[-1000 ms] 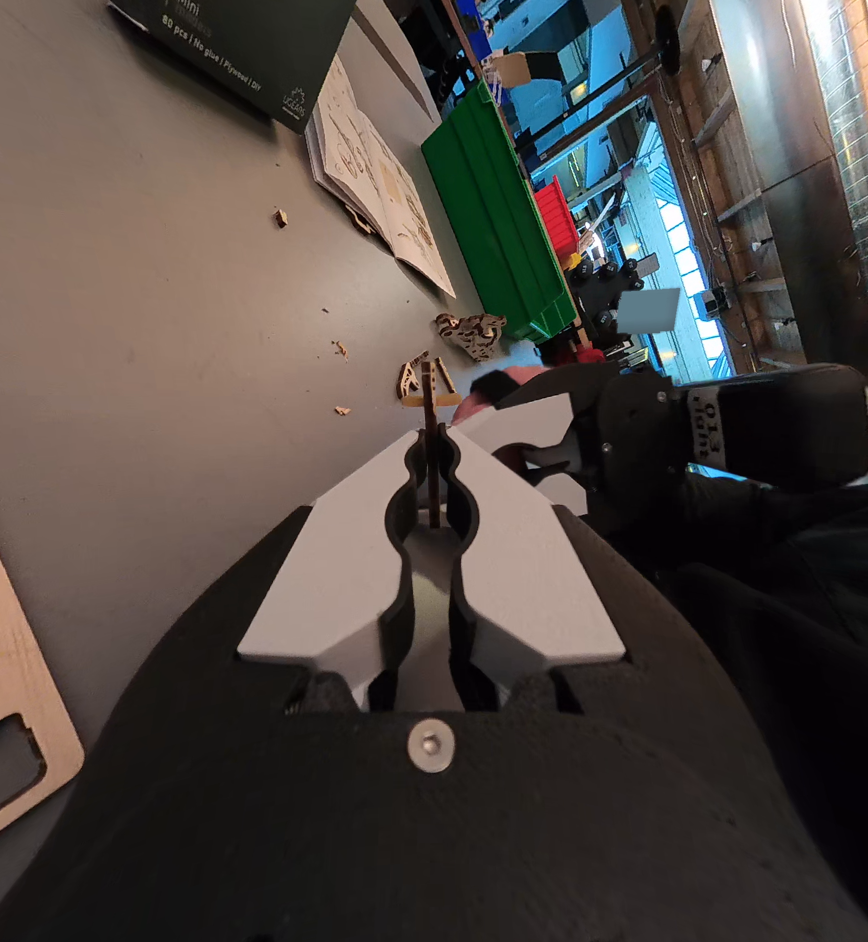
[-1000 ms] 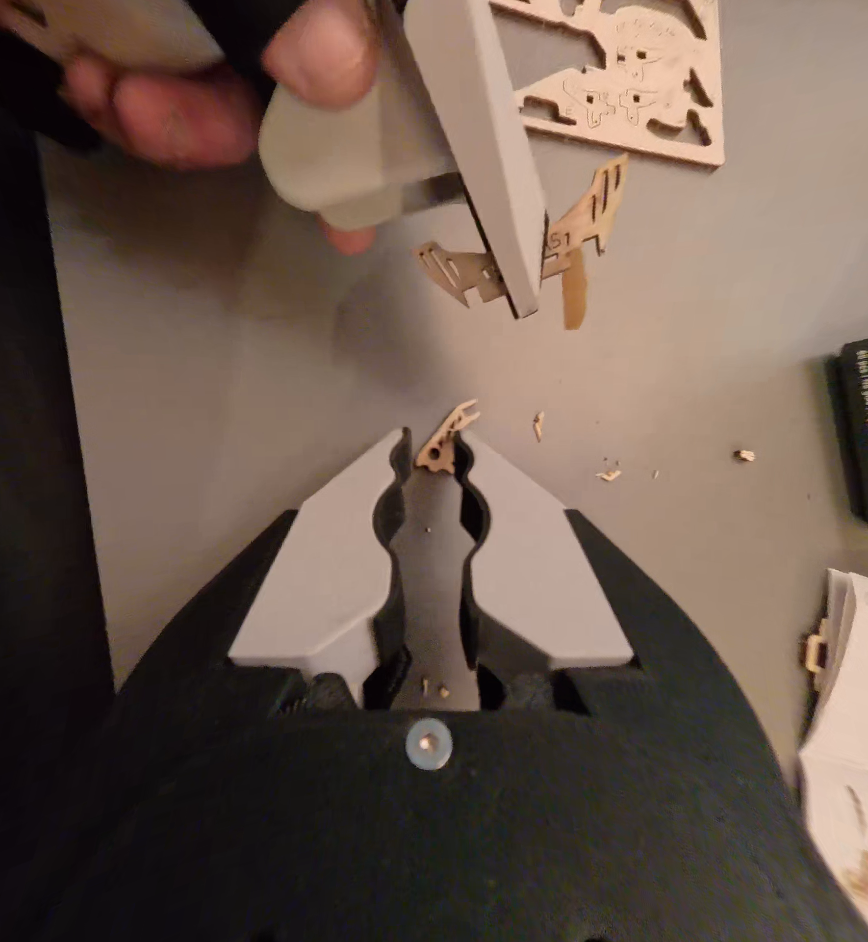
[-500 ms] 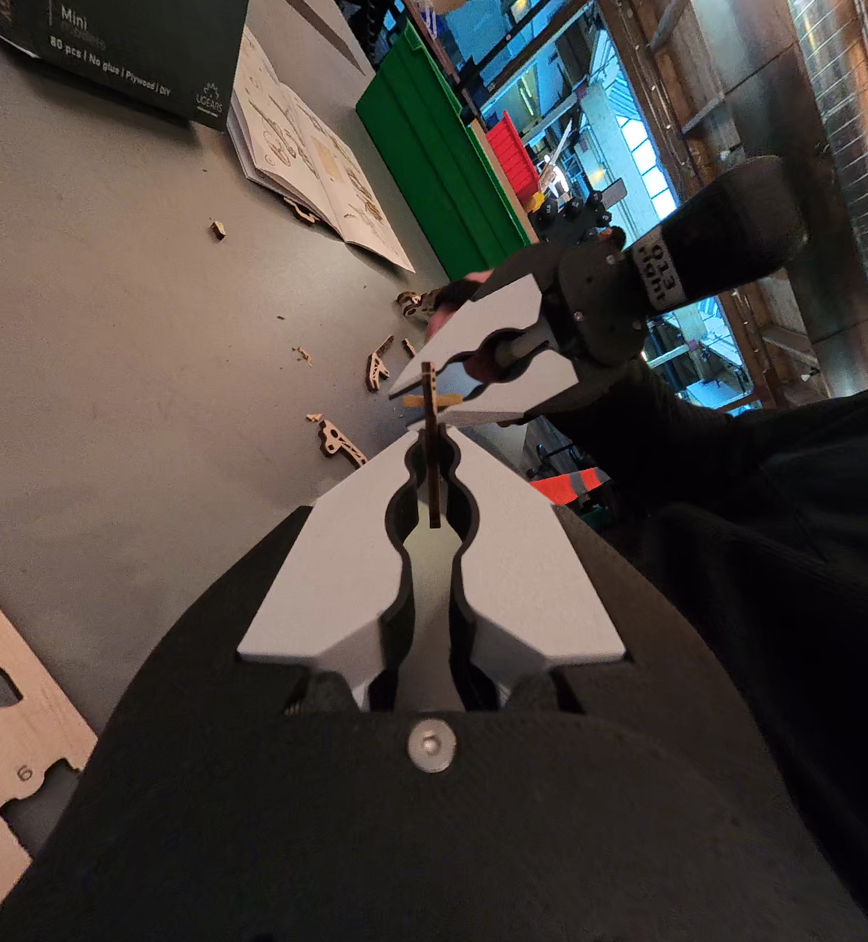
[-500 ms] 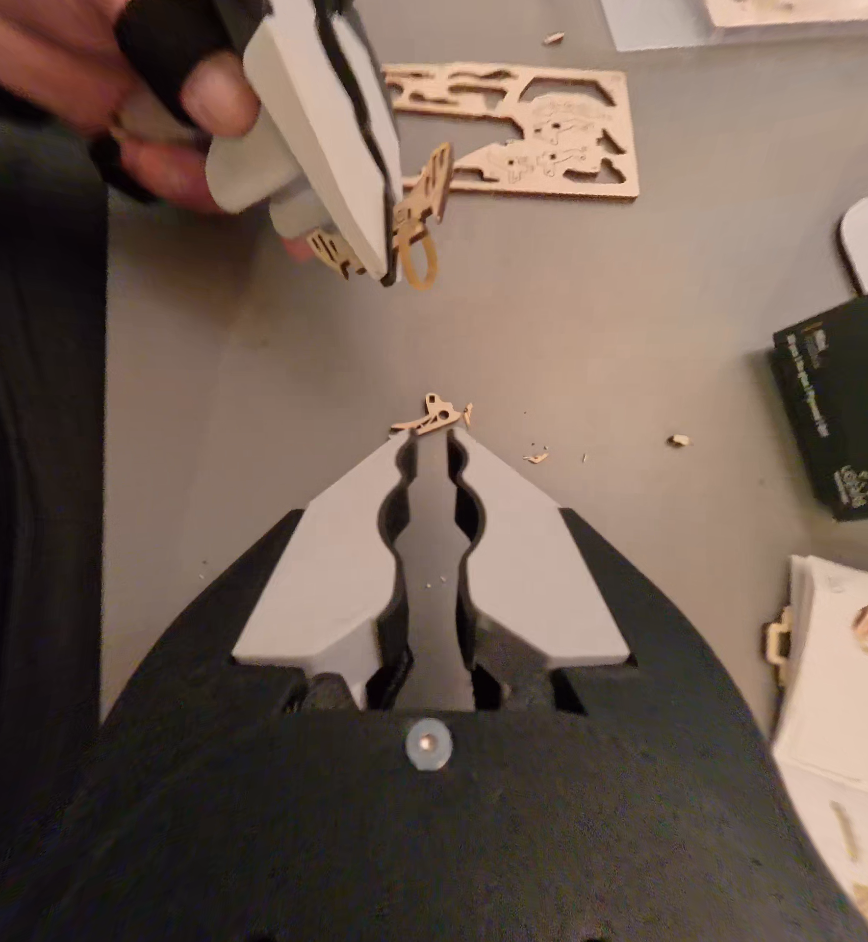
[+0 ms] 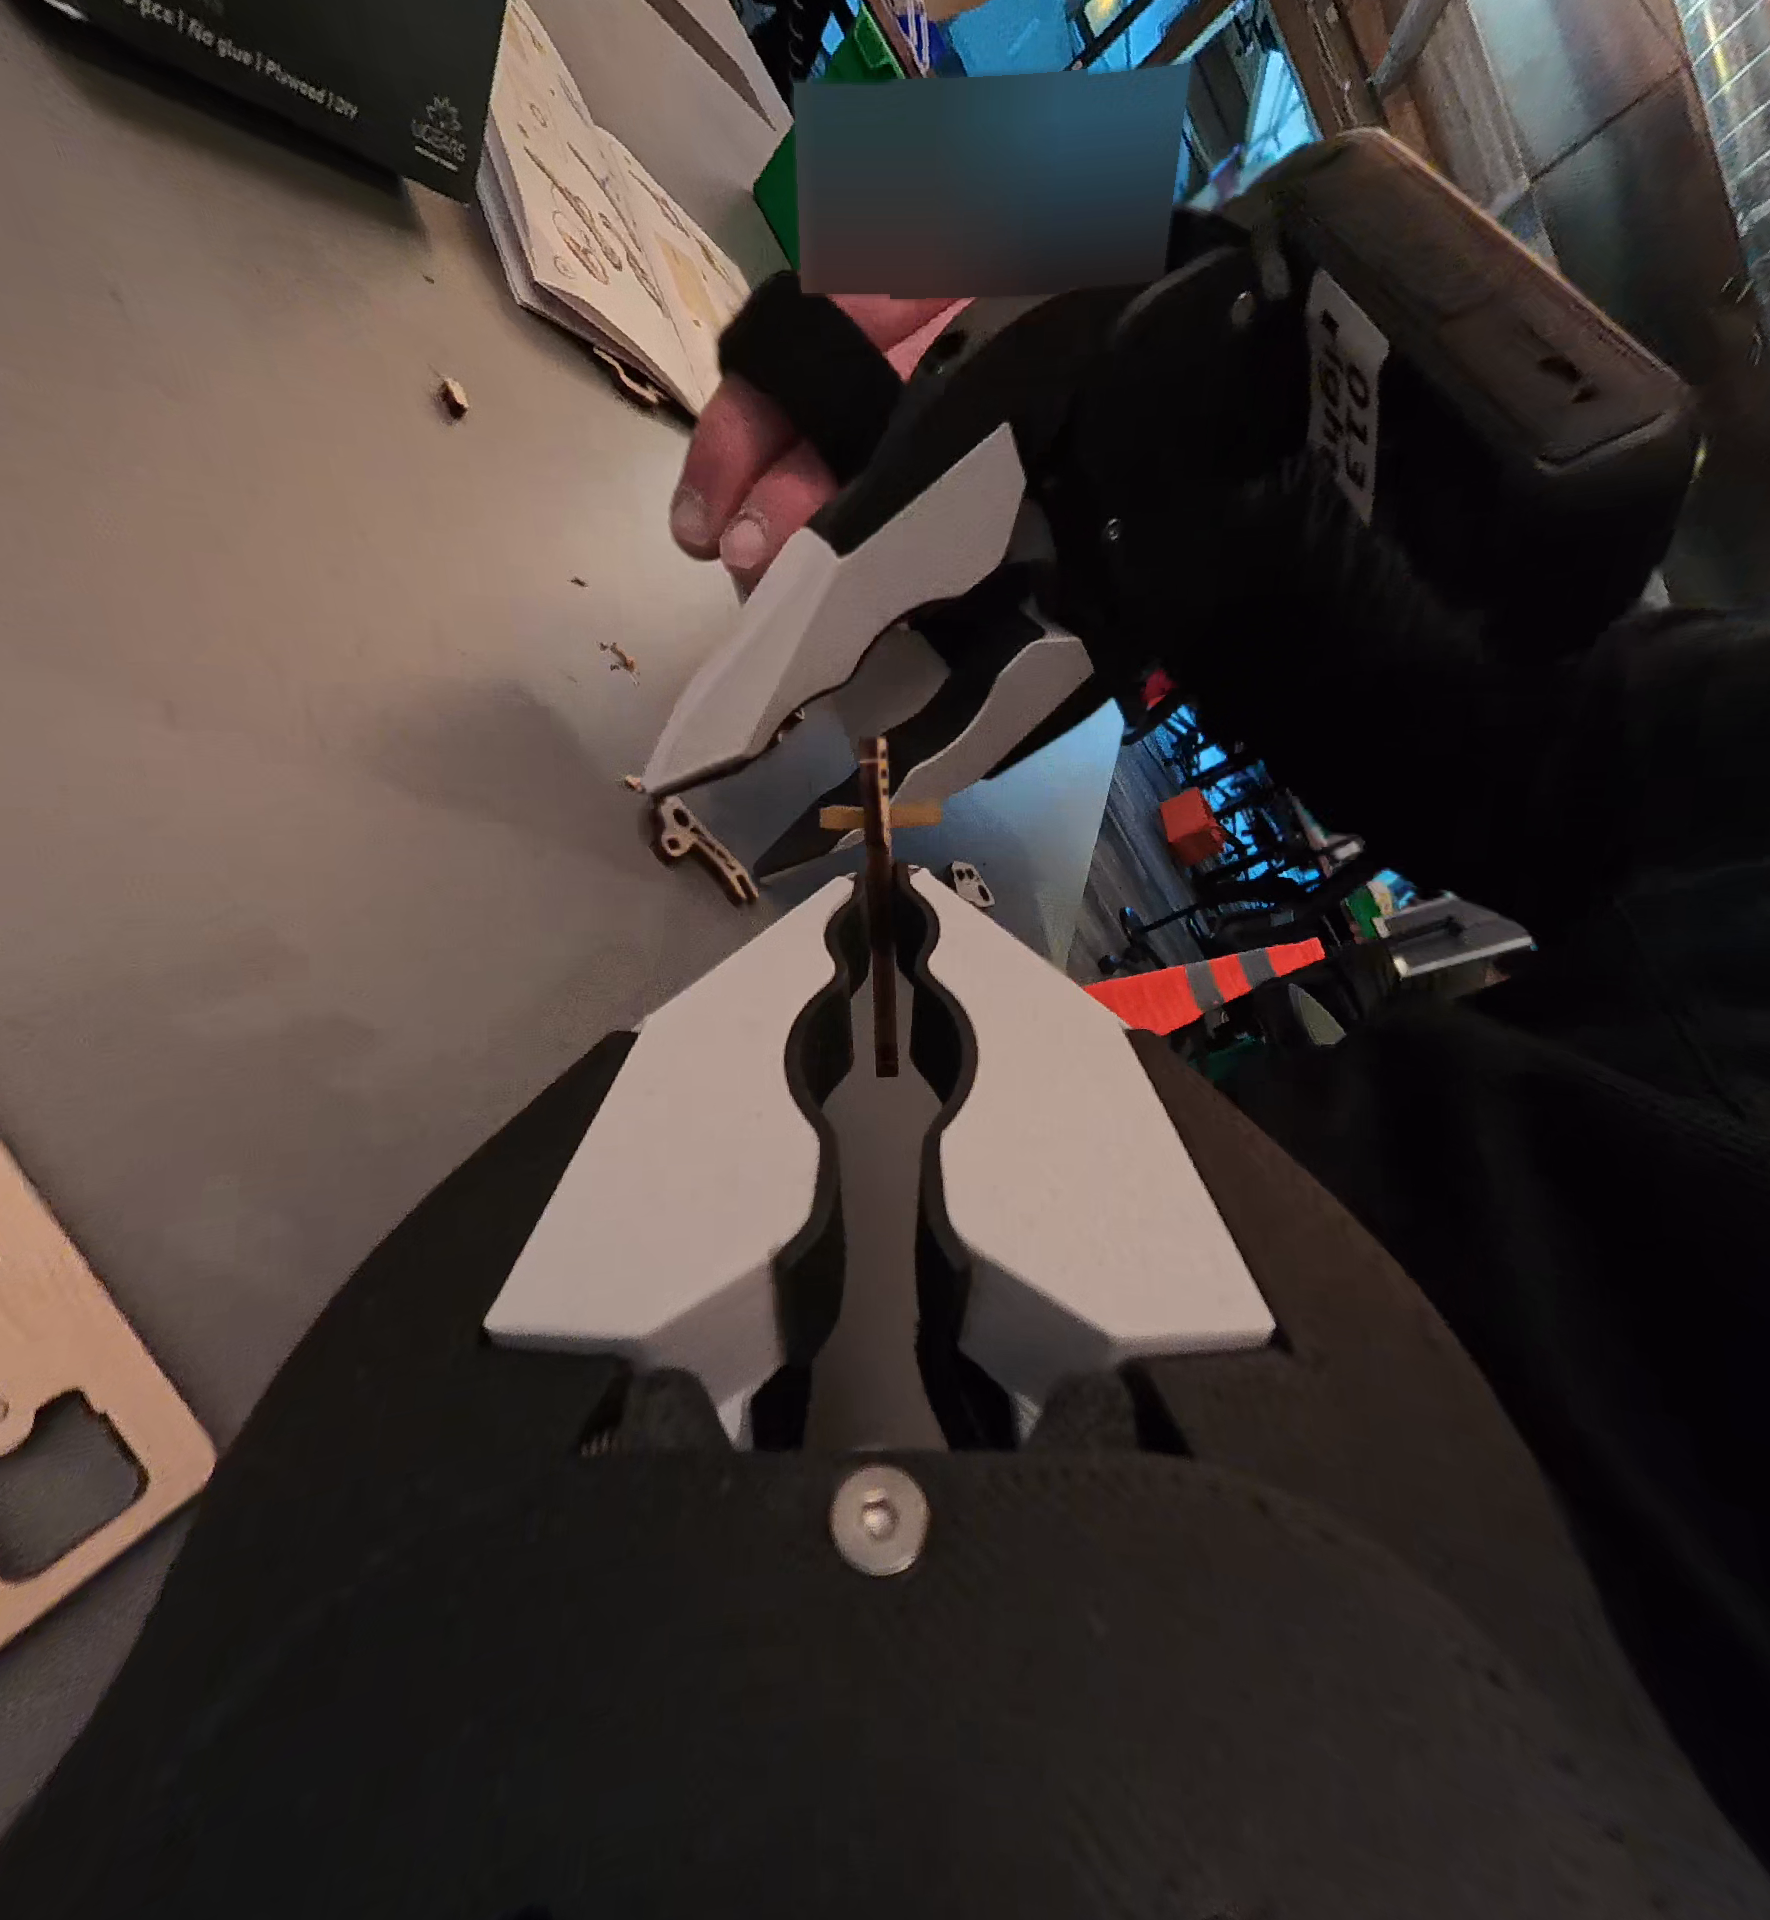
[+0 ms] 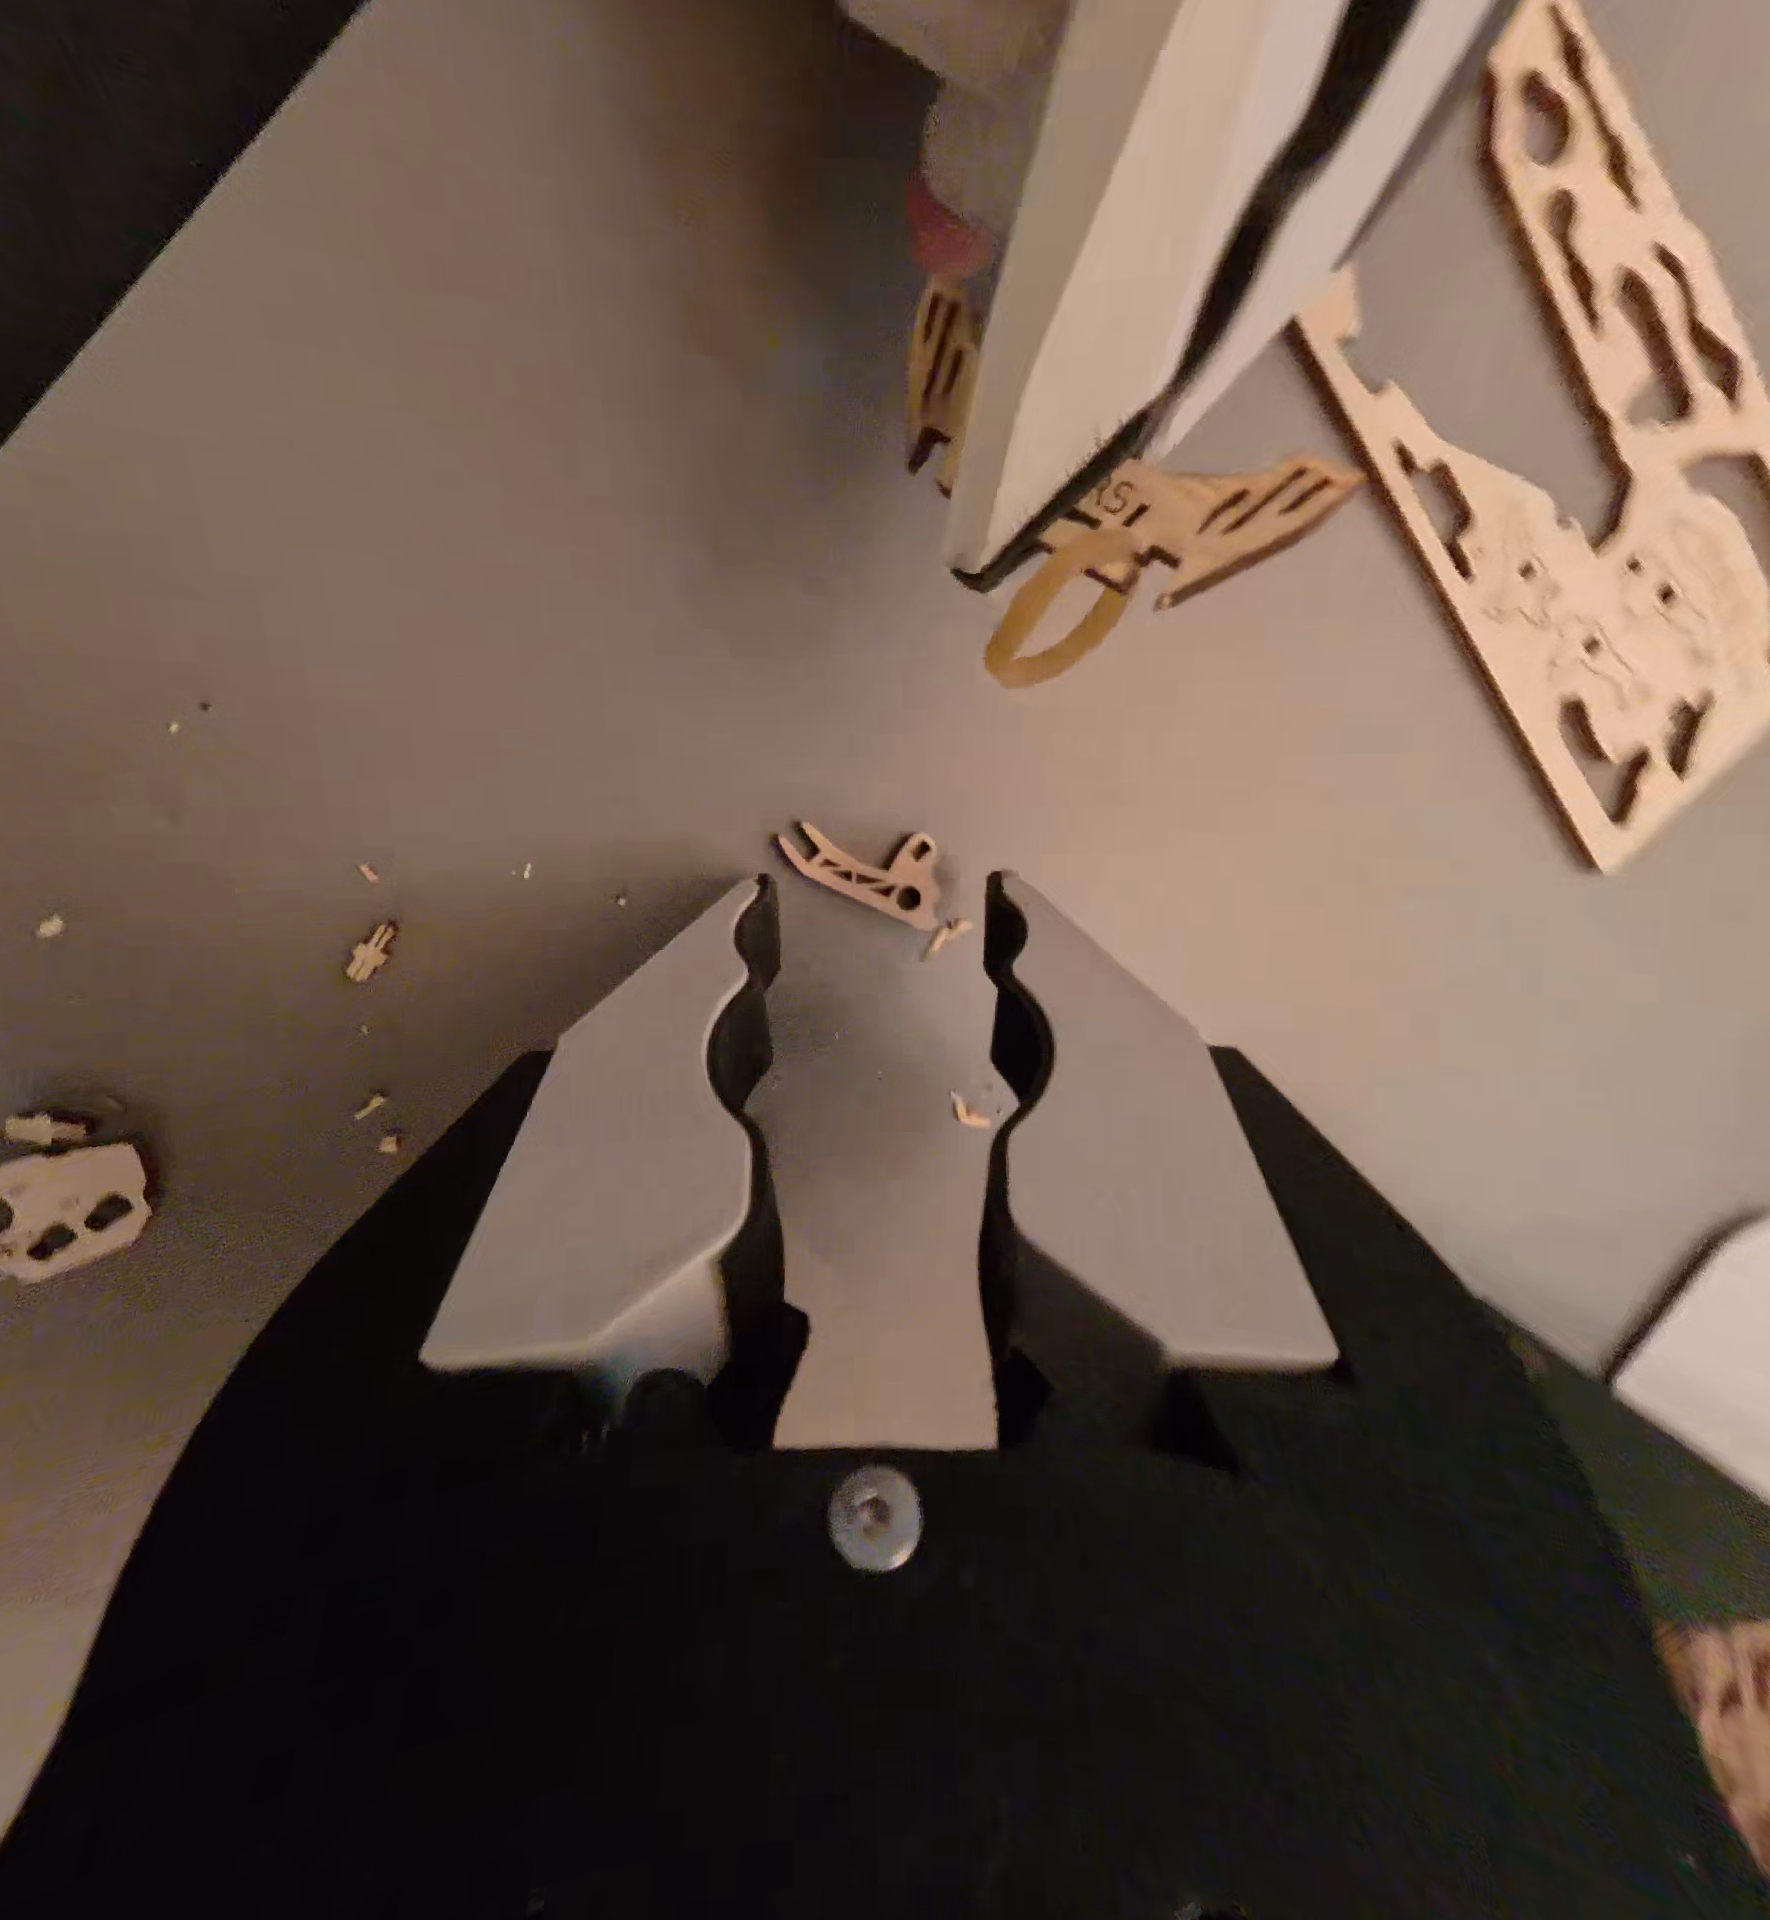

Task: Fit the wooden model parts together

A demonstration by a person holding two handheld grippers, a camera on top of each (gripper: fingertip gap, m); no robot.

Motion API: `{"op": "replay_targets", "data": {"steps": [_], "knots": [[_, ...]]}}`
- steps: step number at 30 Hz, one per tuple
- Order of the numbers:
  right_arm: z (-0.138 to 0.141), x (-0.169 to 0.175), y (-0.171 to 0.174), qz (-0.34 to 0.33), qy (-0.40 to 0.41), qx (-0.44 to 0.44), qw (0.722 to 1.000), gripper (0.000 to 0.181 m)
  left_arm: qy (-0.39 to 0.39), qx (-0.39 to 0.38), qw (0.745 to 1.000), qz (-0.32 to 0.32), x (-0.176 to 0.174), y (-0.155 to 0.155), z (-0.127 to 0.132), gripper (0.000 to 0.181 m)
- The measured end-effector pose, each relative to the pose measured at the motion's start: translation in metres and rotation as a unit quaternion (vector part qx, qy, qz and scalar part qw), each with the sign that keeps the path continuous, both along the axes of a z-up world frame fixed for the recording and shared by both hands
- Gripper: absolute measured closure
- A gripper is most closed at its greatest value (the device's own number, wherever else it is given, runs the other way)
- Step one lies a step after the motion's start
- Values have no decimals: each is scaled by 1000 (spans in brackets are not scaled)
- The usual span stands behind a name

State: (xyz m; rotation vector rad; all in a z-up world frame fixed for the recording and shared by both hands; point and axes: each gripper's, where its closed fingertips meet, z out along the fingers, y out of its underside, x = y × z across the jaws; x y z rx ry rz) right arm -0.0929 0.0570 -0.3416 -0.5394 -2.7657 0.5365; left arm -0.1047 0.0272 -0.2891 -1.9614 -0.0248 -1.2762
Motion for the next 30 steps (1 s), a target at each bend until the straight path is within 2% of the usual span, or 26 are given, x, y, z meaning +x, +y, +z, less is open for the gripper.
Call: {"op": "replay_targets", "data": {"steps": [3,6,7,9,14,19,22,23,26,30], "knots": [[-2,-1,-6,62,-22,-6,998,148,-7,-2,1000,11,-4,-5,-1,181],[-4,-2,-5,75,-57,-15,995,159,-6,-1,1000,16,-8,-9,0,181],[-4,-2,-4,69,-66,-22,995,160,-2,0,1000,19,-9,-9,0,180],[-5,-2,-2,28,-80,-42,996,177,0,2,1000,21,-12,-10,0,181],[4,1,-4,-66,-72,-122,988,177,8,3,1000,13,-12,-8,-1,181],[8,1,5,-108,-57,-130,984,181,17,3,1000,-1,-7,-7,-3,181],[13,2,2,-85,-37,-129,987,178,41,-1,999,-12,-4,-8,-6,181],[12,2,2,-74,-31,-116,990,168,49,-2,999,-14,-3,-9,-7,181],[0,1,5,-26,-27,-53,998,166,52,-3,999,-15,-3,-9,-8,181],[-5,0,-1,10,-56,-58,997,178,60,-1,998,-21,-3,-9,-8,181]]}}
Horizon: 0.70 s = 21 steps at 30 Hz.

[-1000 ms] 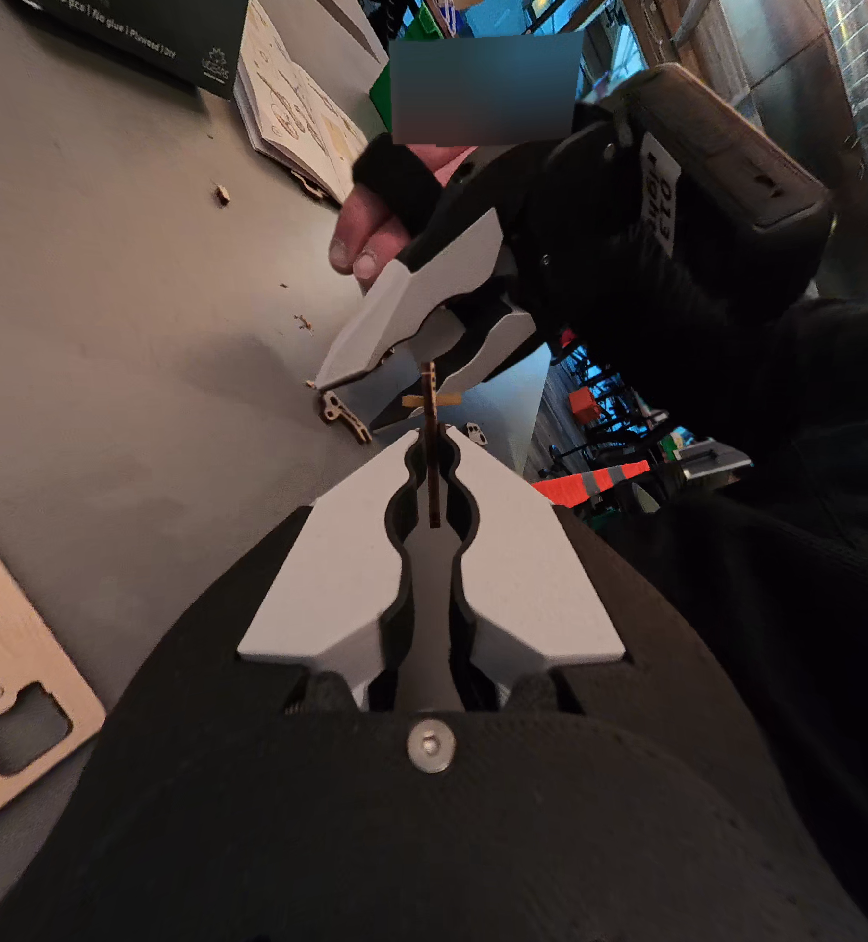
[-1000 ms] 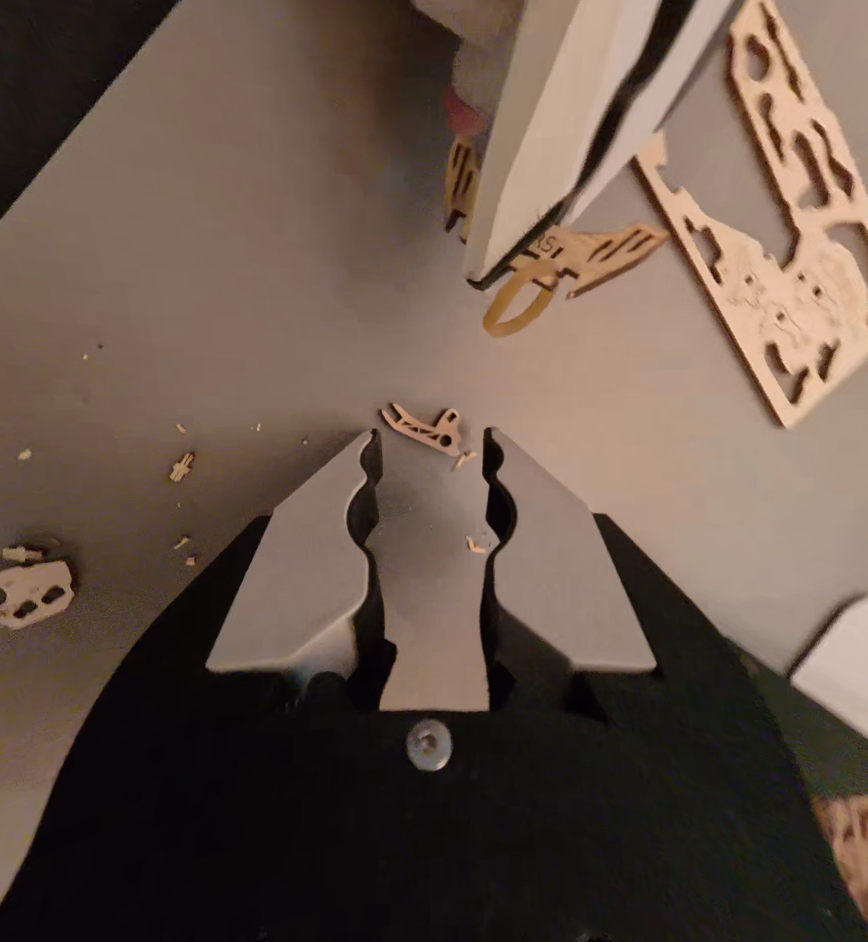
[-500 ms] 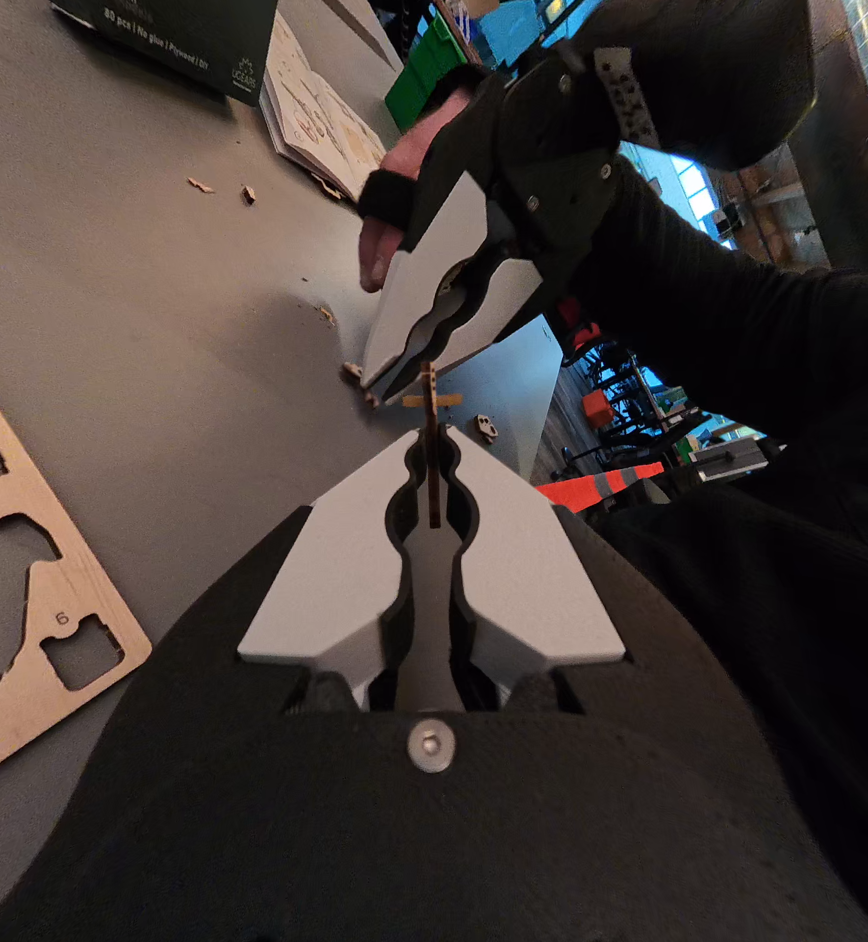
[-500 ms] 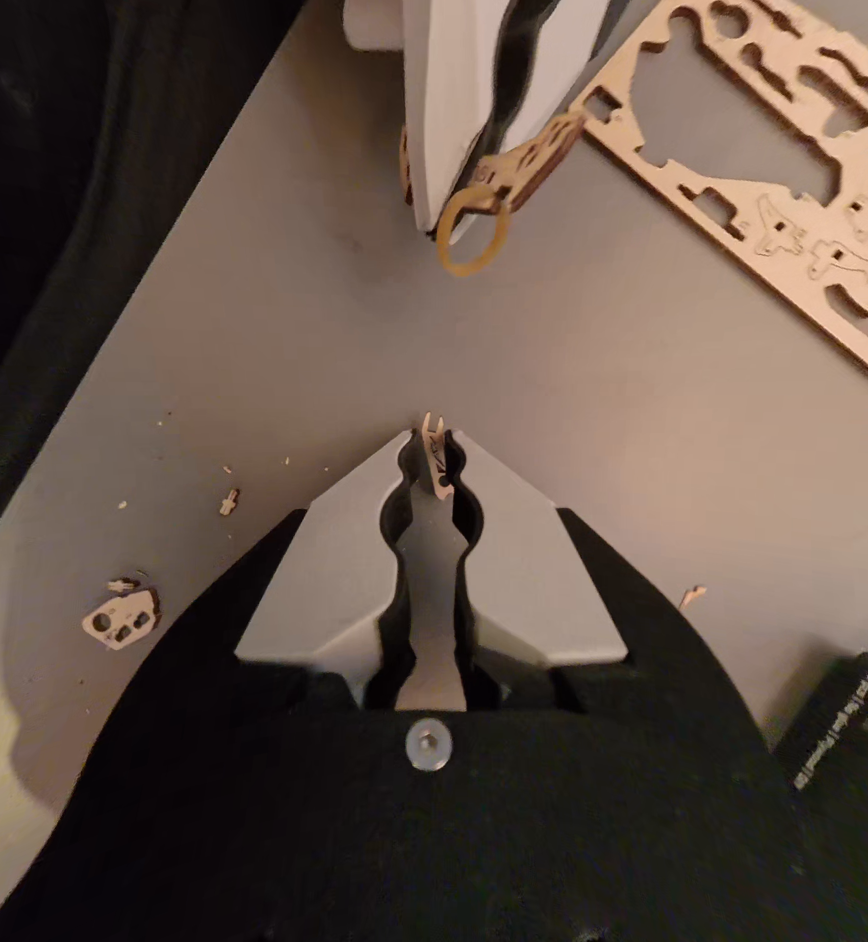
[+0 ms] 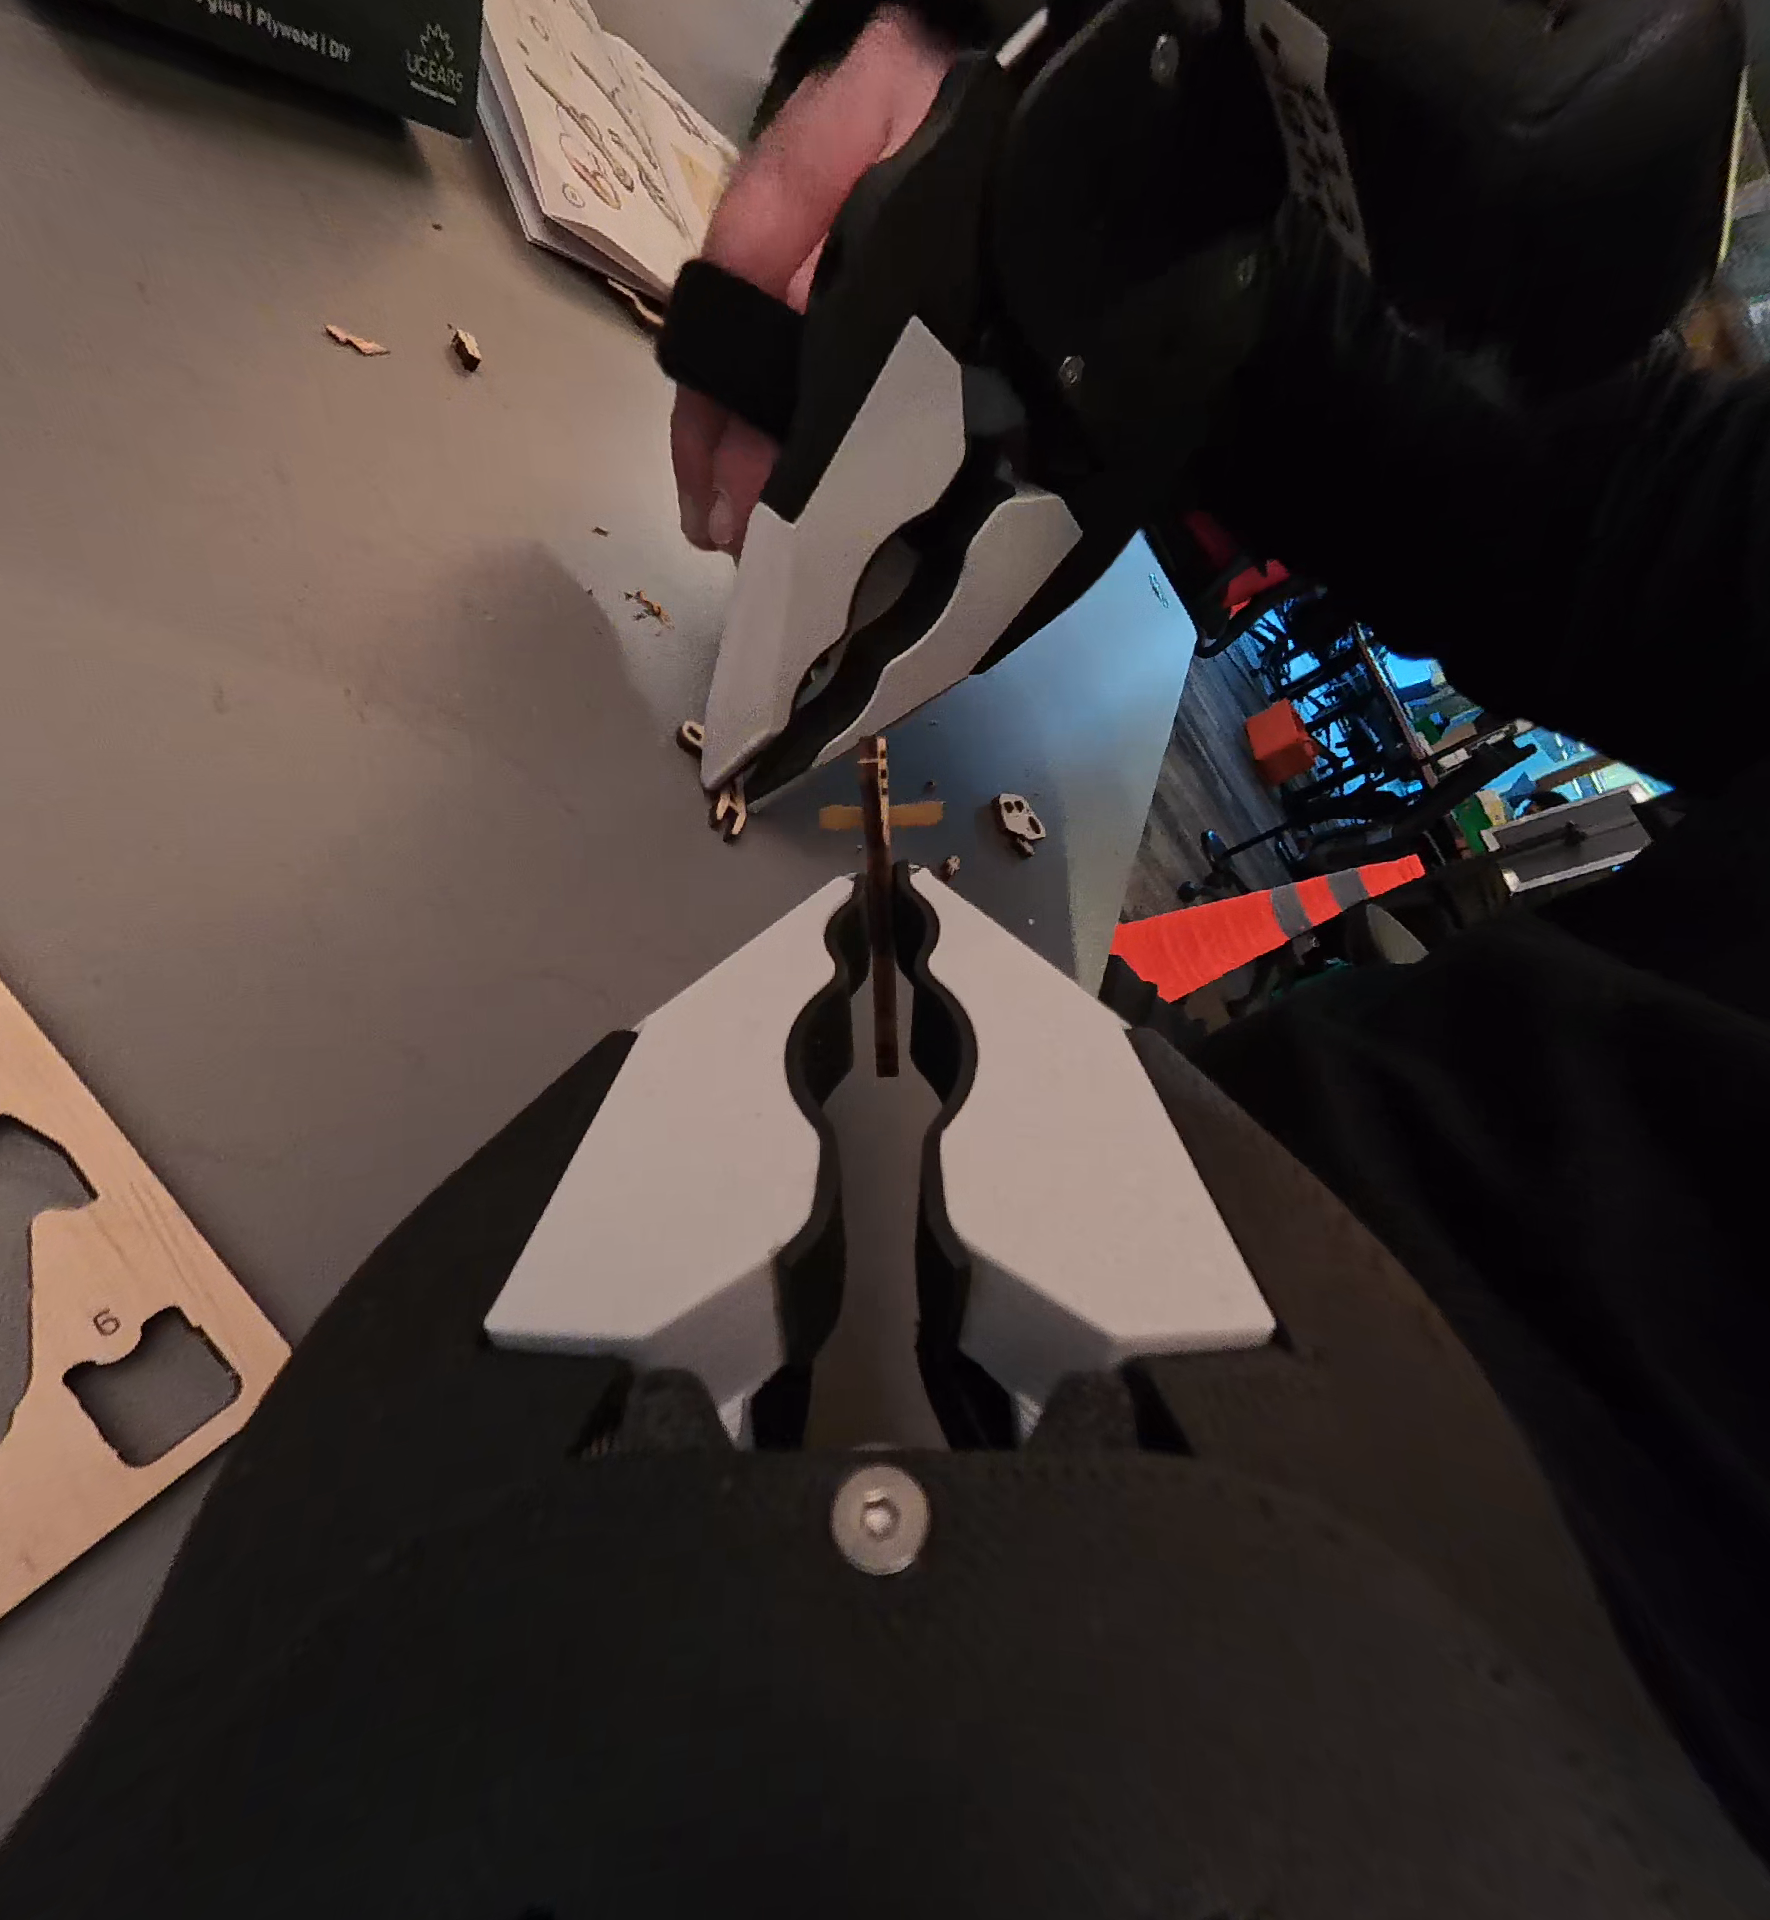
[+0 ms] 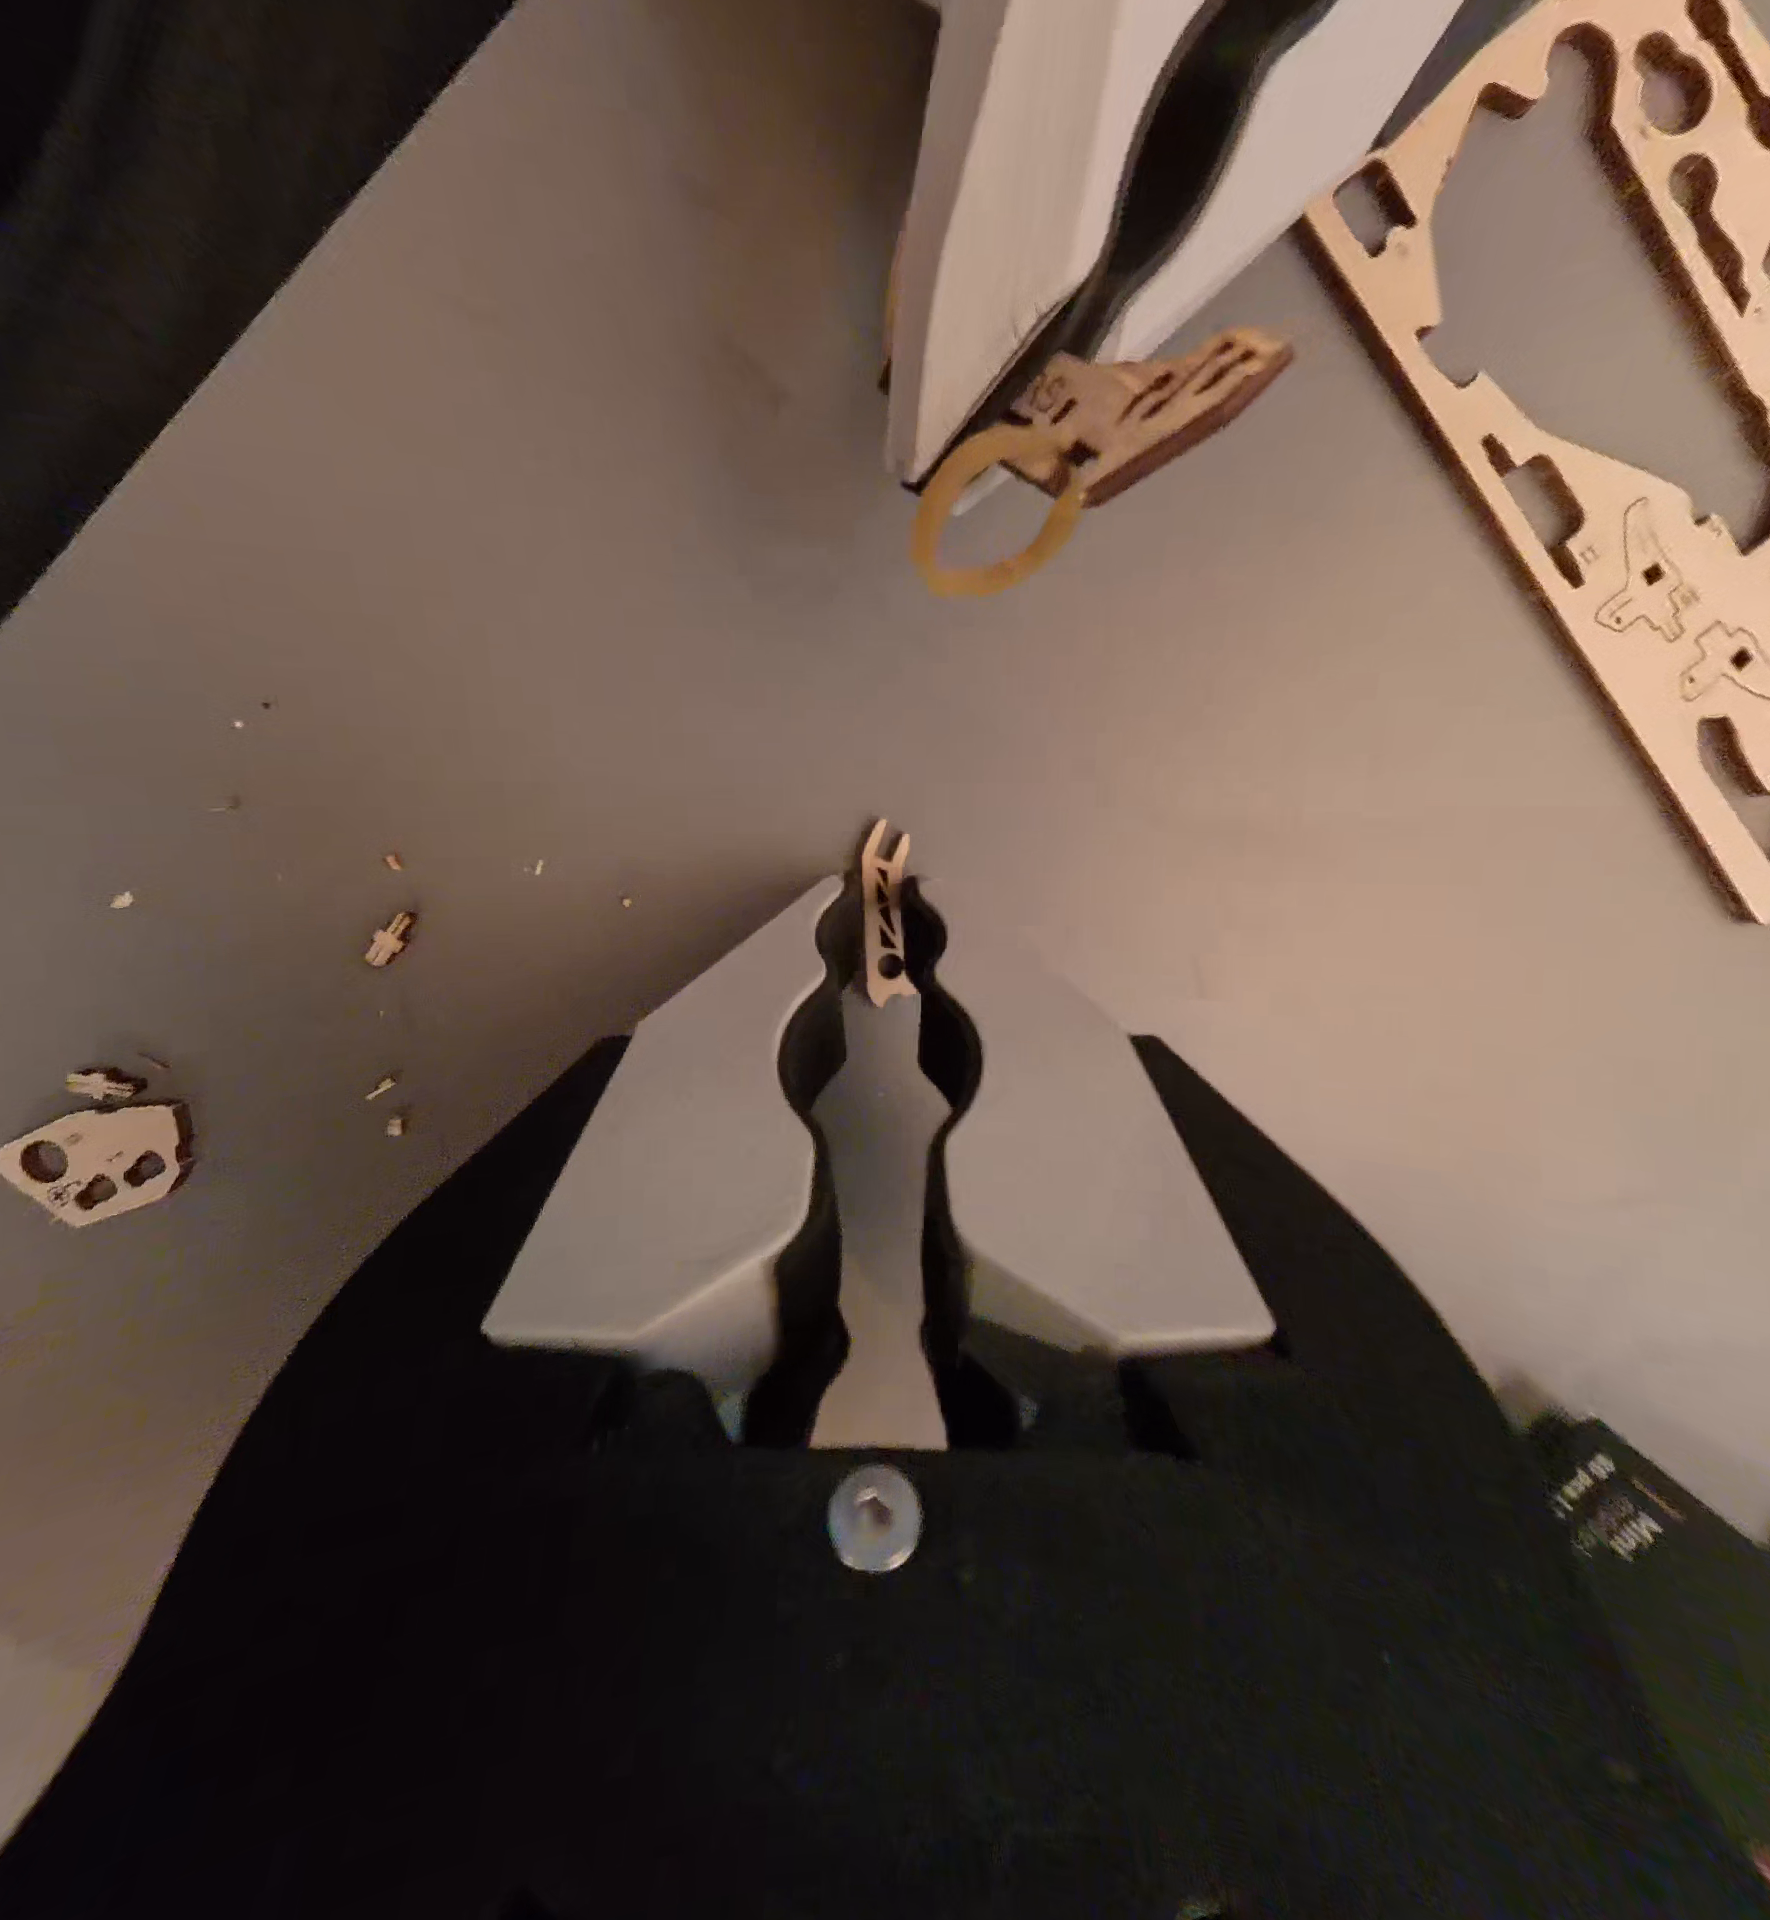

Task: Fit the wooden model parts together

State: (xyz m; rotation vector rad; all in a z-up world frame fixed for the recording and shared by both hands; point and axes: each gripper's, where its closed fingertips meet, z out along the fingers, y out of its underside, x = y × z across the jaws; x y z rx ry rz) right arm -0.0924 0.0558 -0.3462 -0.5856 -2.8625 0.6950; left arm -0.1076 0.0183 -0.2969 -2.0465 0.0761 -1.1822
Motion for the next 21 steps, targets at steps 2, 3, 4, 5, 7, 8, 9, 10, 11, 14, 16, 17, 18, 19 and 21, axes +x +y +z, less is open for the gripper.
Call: {"op": "replay_targets", "data": {"steps": [2,3,4,5,7,8,9,10,11,14,16,17,18,19,21], "knots": [[0,-4,3,-24,-15,-8,1000,178,1,2,1000,-3,0,0,-1,181],[1,-6,5,-44,-21,-17,999,178,0,7,1000,-6,0,0,0,181],[5,-5,4,-63,-32,-40,997,178,0,12,1000,-12,0,0,2,181],[12,-5,0,-82,-43,-76,993,178,3,20,1000,-19,0,0,3,181],[34,-6,-9,-116,-53,-156,979,178,12,42,999,-32,1,0,8,181],[43,-6,-12,-128,-55,-188,972,178,17,52,998,-40,3,1,11,181],[52,-8,-13,-138,-53,-214,966,177,23,62,997,-47,4,1,12,181],[59,-9,-14,-146,-54,-237,959,178,28,75,995,-55,6,2,14,181],[66,-10,-13,-154,-54,-257,953,178,34,89,993,-65,9,2,16,181],[76,-9,-13,-163,-70,-292,940,178,36,103,991,-78,13,6,19,181],[79,-6,-16,-160,-87,-311,933,178,38,111,990,-76,12,10,20,181],[80,-5,-17,-160,-91,-318,930,178,36,113,990,-79,13,11,21,181],[81,-5,-19,-160,-95,-324,928,178,39,117,989,-79,12,12,22,181],[82,-4,-20,-160,-96,-329,926,178,38,119,989,-80,12,13,22,181],[85,-6,-21,-164,-95,-339,922,178,40,121,988,-85,14,14,22,181]]}}
